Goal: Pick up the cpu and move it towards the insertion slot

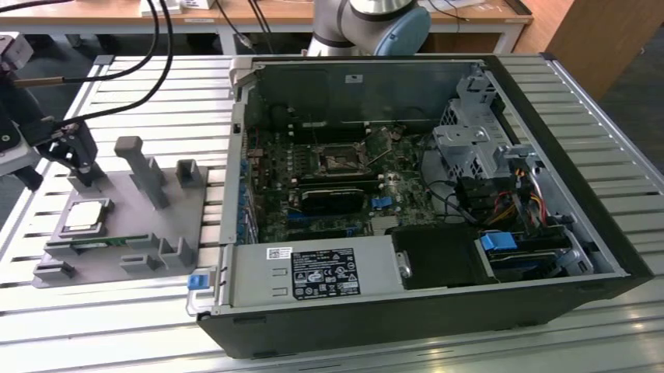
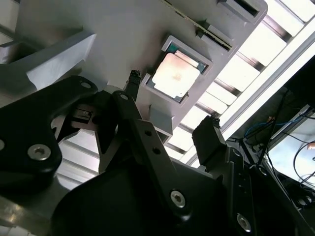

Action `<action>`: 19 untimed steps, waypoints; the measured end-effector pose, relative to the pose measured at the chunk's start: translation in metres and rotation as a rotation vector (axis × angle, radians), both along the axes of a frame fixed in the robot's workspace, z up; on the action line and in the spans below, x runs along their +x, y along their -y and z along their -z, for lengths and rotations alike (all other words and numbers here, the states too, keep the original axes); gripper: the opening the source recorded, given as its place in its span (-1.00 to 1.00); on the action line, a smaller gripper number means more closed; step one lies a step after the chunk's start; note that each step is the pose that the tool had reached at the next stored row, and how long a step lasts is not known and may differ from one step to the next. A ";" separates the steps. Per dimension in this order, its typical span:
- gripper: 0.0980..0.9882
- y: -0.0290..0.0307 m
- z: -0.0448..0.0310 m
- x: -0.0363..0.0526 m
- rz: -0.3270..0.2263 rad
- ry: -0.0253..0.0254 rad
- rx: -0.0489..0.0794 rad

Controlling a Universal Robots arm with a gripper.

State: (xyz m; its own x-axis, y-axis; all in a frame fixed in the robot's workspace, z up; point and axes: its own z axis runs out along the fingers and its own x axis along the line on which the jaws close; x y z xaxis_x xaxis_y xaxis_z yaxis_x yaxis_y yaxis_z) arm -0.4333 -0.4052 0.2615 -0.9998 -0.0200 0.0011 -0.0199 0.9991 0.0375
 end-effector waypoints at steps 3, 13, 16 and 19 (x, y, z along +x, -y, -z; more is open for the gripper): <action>0.37 0.0001 0.0034 -0.0003 0.000 0.0000 0.000; 0.52 0.0003 0.0132 -0.0009 0.000 0.0000 0.000; 0.52 0.0003 0.0150 -0.0009 0.000 0.0000 0.000; 0.52 0.0003 0.0166 -0.0010 0.000 -0.0001 0.000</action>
